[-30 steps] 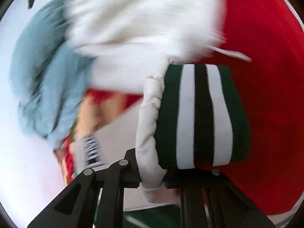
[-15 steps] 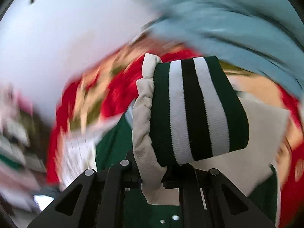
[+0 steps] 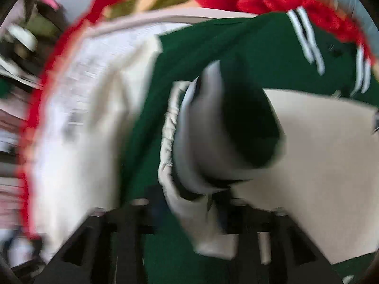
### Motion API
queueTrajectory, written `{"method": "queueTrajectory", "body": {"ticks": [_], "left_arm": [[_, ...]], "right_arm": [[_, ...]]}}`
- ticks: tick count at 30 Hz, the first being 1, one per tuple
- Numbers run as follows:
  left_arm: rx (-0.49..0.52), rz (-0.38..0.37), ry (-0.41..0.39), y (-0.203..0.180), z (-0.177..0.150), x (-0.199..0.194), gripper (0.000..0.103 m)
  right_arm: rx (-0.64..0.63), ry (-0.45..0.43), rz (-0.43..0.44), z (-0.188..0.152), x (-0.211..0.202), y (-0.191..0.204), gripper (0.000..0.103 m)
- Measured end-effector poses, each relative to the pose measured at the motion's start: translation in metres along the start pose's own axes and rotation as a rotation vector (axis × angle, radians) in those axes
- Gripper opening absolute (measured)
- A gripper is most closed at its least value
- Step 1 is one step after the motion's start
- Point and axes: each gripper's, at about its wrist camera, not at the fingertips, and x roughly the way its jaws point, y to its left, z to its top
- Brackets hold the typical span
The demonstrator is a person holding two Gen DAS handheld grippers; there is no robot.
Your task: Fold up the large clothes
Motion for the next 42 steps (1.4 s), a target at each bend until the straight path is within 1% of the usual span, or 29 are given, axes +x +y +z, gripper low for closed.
{"method": "queueTrajectory", "body": {"ticks": [1,2,3,4,5,8,10,11,12,13,15,18,19,20,22,24,26,27,28,31,32,33,34,35,36,37,39,40,42], "left_arm": [[-0.022,-0.019,0.034,0.012,-0.007,0.001,0.103],[-0.052,-0.047,0.077,0.026,-0.015,0.004,0.103],[-0.085,-0.078,0.119,0.038,-0.024,0.007,0.103],[-0.123,-0.105,0.163,0.051,-0.033,0.011,0.103],[-0.15,-0.121,0.191,0.059,-0.039,0.014,0.103],[-0.309,-0.228,0.291,0.089,-0.064,0.032,0.103],[-0.455,-0.356,0.363,0.104,-0.078,0.054,0.103],[-0.539,-0.402,0.403,0.111,-0.084,0.067,0.102],[-0.596,-0.443,0.416,0.115,-0.086,0.076,0.101],[-0.681,-0.511,0.42,0.121,-0.086,0.091,0.099],[-0.796,-0.548,0.416,0.13,-0.08,0.11,0.096],[-0.943,-0.523,0.378,0.145,-0.064,0.127,0.096],[-0.968,-0.495,0.354,0.149,-0.056,0.129,0.09],[-0.965,-0.456,0.309,0.153,-0.048,0.127,0.078],[-0.862,-0.35,0.218,0.155,-0.017,0.122,0.024],[-0.769,-0.277,0.148,0.156,0.012,0.12,0.02],[-0.708,-0.234,0.074,0.163,0.044,0.119,0.016],[-0.677,-0.219,0.035,0.169,0.066,0.117,0.015],[-0.662,-0.213,0.006,0.175,0.078,0.117,0.015],[-0.592,-0.192,-0.098,0.19,0.132,0.105,0.014],[-0.566,-0.187,-0.13,0.192,0.148,0.1,0.014],[-0.536,-0.179,-0.159,0.193,0.158,0.096,0.013],[-0.513,-0.171,-0.181,0.197,0.158,0.092,0.013],[-0.484,-0.164,-0.203,0.194,0.168,0.087,0.013],[-0.452,-0.156,-0.225,0.19,0.175,0.081,0.013],[-0.422,-0.148,-0.243,0.188,0.176,0.074,0.013],[-0.37,-0.129,-0.274,0.181,0.185,0.063,0.013],[-0.356,-0.122,-0.284,0.18,0.166,0.058,0.013],[-0.333,-0.106,-0.298,0.179,0.168,0.049,0.013]], "right_arm": [[0.039,-0.016,0.082,-0.005,-0.014,-0.006,0.082],[0.08,-0.079,0.134,-0.016,-0.038,-0.013,0.084],[0.096,-0.145,0.151,-0.025,-0.059,-0.018,0.084],[0.102,-0.198,0.151,-0.036,-0.078,-0.022,0.084],[0.107,-0.222,0.14,-0.043,-0.089,-0.024,0.084],[0.166,-0.194,0.103,-0.07,-0.102,-0.035,0.084],[0.19,-0.148,0.074,-0.079,-0.095,-0.04,0.084],[0.188,-0.134,0.059,-0.085,-0.09,-0.039,0.084],[0.181,-0.117,0.038,-0.091,-0.086,-0.037,0.084],[0.175,-0.109,0.015,-0.098,-0.08,-0.037,0.084],[0.152,-0.12,-0.033,-0.101,-0.077,-0.031,0.084],[0.141,-0.126,-0.071,-0.099,-0.074,-0.022,0.084],[0.147,-0.123,-0.074,-0.1,-0.075,-0.021,0.084],[0.154,-0.116,-0.081,-0.1,-0.074,-0.02,0.084],[0.169,-0.107,-0.106,-0.096,-0.072,-0.017,0.084],[0.167,-0.089,-0.108,-0.09,-0.069,-0.012,0.084],[0.113,-0.06,-0.121,-0.08,-0.06,0.0,0.084],[0.063,-0.048,-0.159,-0.074,-0.054,0.011,0.084],[0.013,-0.052,-0.189,-0.066,-0.05,0.022,0.084],[-0.124,-0.06,-0.236,-0.042,-0.031,0.05,0.084],[-0.181,-0.06,-0.255,-0.033,-0.019,0.06,0.081],[-0.223,-0.057,-0.265,-0.028,-0.01,0.067,0.073],[-0.265,-0.047,-0.283,-0.023,0.003,0.075,0.054],[-0.284,-0.052,-0.31,-0.021,0.008,0.079,0.045],[-0.296,-0.076,-0.323,-0.019,0.01,0.083,0.042],[-0.28,-0.108,-0.308,-0.017,0.005,0.087,0.036],[-0.248,-0.141,-0.269,-0.015,-0.002,0.09,0.035],[-0.244,-0.125,-0.258,-0.014,0.001,0.091,0.035],[-0.229,-0.062,-0.26,-0.011,0.017,0.089,0.038]]}}
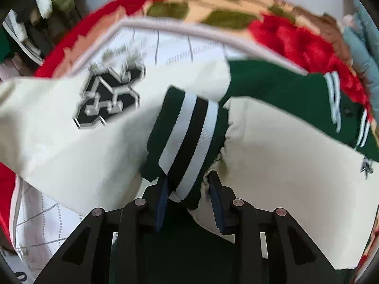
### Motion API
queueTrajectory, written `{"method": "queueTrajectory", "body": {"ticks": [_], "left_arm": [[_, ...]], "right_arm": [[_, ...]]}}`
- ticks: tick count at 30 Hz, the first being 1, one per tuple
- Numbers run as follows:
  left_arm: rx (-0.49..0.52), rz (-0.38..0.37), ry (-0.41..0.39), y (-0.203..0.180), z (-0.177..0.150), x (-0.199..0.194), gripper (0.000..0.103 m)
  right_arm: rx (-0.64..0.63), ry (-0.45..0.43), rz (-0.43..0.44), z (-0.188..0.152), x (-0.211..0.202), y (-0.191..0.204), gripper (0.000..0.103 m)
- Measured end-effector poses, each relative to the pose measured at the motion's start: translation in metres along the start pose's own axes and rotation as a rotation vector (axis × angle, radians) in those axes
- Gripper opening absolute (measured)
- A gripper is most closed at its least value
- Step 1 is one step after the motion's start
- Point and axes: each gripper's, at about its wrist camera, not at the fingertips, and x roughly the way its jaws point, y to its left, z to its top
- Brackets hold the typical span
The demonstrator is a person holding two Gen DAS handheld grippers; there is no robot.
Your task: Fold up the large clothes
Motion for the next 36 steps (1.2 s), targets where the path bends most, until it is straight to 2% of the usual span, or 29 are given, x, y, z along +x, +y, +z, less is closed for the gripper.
{"method": "queueTrajectory", "body": {"ticks": [3,5,7,8,12,14,17,21,25,28,31,32,36], "left_arm": [[0.03,0.014,-0.022,-0.009,0.002,-0.014,0.013],[0.065,0.027,-0.049,-0.022,0.001,-0.031,0.013],[0.097,0.027,-0.071,-0.035,-0.001,-0.049,0.012],[0.124,0.027,-0.084,-0.047,-0.003,-0.061,0.012],[0.259,0.027,-0.137,-0.107,-0.02,-0.105,0.012],[0.329,0.007,-0.162,-0.144,-0.033,-0.126,0.012],[0.434,-0.056,-0.18,-0.205,-0.062,-0.161,0.011],[0.551,-0.153,-0.173,-0.284,-0.113,-0.199,0.011],[0.634,-0.274,-0.073,-0.373,-0.181,-0.221,0.011],[0.692,-0.355,-0.004,-0.439,-0.233,-0.231,0.011],[0.759,-0.397,0.048,-0.492,-0.287,-0.23,0.011],[0.796,-0.398,0.058,-0.511,-0.307,-0.228,0.012],[0.882,-0.377,0.09,-0.554,-0.353,-0.214,0.013]], "right_arm": [[0.108,0.027,0.078,0.003,-0.006,-0.02,0.048],[0.197,0.01,0.095,-0.003,-0.028,-0.043,0.071],[0.27,-0.004,0.086,-0.014,-0.047,-0.067,0.08],[0.308,-0.01,0.085,-0.022,-0.056,-0.081,0.081],[0.417,0.01,-0.019,-0.05,-0.073,-0.135,0.083],[0.464,0.029,-0.053,-0.06,-0.073,-0.159,0.103],[0.512,0.03,-0.096,-0.075,-0.079,-0.198,0.103],[0.62,0.027,-0.045,-0.102,-0.095,-0.252,0.103],[0.749,0.028,-0.052,-0.152,-0.113,-0.323,0.103],[0.855,0.043,-0.065,-0.204,-0.125,-0.379,0.103],[0.947,0.061,-0.086,-0.253,-0.131,-0.427,0.103],[0.971,0.068,-0.092,-0.268,-0.131,-0.441,0.103],[1.008,0.096,-0.115,-0.31,-0.129,-0.481,0.103]]}}
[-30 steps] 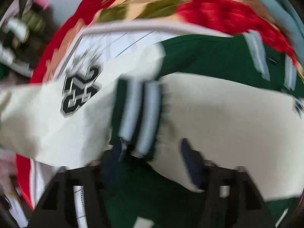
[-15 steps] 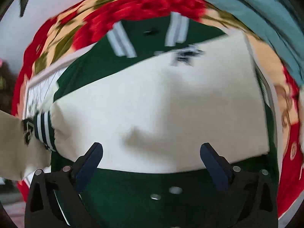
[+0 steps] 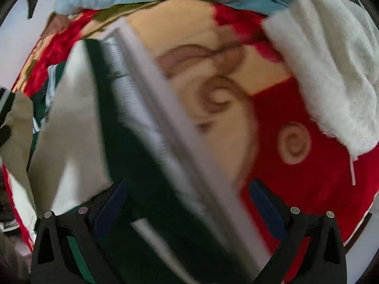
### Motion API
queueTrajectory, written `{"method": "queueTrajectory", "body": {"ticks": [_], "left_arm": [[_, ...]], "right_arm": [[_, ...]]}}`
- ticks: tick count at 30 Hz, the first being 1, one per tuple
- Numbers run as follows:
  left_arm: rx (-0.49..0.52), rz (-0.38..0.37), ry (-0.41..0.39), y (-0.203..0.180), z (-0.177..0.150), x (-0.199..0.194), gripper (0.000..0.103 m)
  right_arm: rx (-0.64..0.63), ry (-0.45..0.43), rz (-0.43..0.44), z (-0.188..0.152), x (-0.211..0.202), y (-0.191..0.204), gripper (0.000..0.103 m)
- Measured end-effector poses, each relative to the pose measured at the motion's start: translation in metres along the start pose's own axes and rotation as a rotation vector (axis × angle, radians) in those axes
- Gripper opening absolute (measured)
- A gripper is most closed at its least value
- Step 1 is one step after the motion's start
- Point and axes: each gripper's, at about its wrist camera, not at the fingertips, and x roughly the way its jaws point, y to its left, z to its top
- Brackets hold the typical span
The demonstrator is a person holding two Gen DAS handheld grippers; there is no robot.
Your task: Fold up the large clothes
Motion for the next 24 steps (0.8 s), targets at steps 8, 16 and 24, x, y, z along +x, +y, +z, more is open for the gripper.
{"method": "queueTrajectory", "body": {"ticks": [8,16,24], "left_arm": [[0.007,-0.121,0.055,-0.011,-0.004,0.014,0.076],[-0.16,-0.077,0.009,0.082,0.003,-0.022,0.098],[-0.343,0.393,0.032,0.268,-0.054,-0.023,0.098]], "right_arm": [[-0.009,0.015,0.052,0.011,-0.006,-0.025,0.103],[-0.001,0.014,0.311,0.021,-0.047,0.019,0.103],[-0.152,0.076,0.356,0.06,0.027,0.164,0.103]]}}
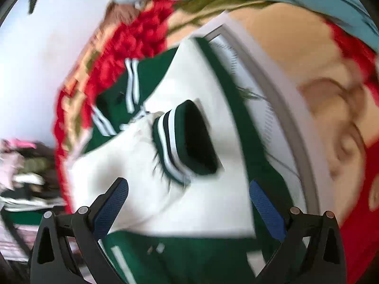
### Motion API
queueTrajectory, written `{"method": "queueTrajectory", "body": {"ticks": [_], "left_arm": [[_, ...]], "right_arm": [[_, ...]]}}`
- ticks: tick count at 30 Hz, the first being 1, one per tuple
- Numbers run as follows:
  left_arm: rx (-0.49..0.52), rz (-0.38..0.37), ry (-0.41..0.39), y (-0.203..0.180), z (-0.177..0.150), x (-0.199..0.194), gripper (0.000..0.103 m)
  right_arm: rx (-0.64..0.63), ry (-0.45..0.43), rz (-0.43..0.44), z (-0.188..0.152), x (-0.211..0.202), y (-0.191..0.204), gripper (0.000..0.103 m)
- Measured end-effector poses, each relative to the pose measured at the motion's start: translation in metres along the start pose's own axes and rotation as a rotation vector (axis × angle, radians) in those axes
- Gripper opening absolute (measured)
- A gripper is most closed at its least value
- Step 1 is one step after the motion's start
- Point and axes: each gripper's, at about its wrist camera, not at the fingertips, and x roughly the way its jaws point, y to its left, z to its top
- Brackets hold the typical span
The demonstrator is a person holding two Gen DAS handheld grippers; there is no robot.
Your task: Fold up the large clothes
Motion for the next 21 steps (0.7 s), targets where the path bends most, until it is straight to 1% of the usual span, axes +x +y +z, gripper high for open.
{"method": "queueTrajectory", "body": {"ticks": [1,2,3,4,5,6,7,8,11,13,15,17,18,19,21], "left_arm": [[-0.018,0.026,0.02,0.012,-0.001,0.011,0.098],[-0.046,0.055,0.042,0.027,-0.003,0.025,0.098],[-0.068,0.073,0.063,0.037,-0.005,0.035,0.098],[-0.088,0.076,0.075,0.044,-0.006,0.04,0.098],[-0.107,0.07,0.081,0.05,-0.006,0.044,0.098],[-0.127,0.051,0.085,0.053,-0.005,0.045,0.098],[-0.135,0.037,0.082,0.053,-0.004,0.043,0.098],[-0.138,0.023,0.073,0.051,-0.002,0.041,0.098],[-0.116,-0.028,0.071,0.032,-0.001,0.041,0.098],[-0.089,-0.035,0.085,0.021,0.003,0.052,0.098],[-0.037,-0.016,0.091,0.006,0.006,0.065,0.098],[0.038,0.069,0.089,-0.012,0.009,0.091,0.098],[0.061,0.107,0.092,-0.016,0.012,0.105,0.098],[0.071,0.122,0.1,-0.017,0.014,0.117,0.1],[0.07,0.108,0.139,-0.013,0.021,0.143,0.1]], "right_arm": [[-0.036,0.02,-0.029,0.006,0.022,0.01,0.102],[-0.087,0.044,-0.046,0.01,0.043,0.021,0.088],[-0.132,0.053,-0.102,0.014,0.056,0.029,0.072],[-0.175,0.046,-0.15,0.012,0.063,0.037,0.058],[-0.187,0.007,-0.151,0.008,0.058,0.042,0.042],[-0.184,-0.024,-0.159,0.005,0.049,0.044,0.029],[-0.164,-0.083,-0.184,0.003,0.031,0.043,0.009],[-0.125,-0.121,-0.16,0.002,0.015,0.037,0.009],[-0.031,-0.195,-0.191,0.001,-0.015,0.017,0.009],[-0.016,-0.197,-0.235,0.004,-0.012,0.009,0.009],[0.006,-0.183,-0.273,0.005,-0.004,0.0,0.009],[-0.007,-0.175,-0.313,0.008,0.007,0.002,0.009],[-0.023,-0.161,-0.332,0.008,0.005,-0.004,0.009],[-0.036,-0.146,-0.35,0.009,0.011,-0.004,0.009],[-0.072,-0.093,-0.385,0.012,0.025,-0.005,0.017]]}}
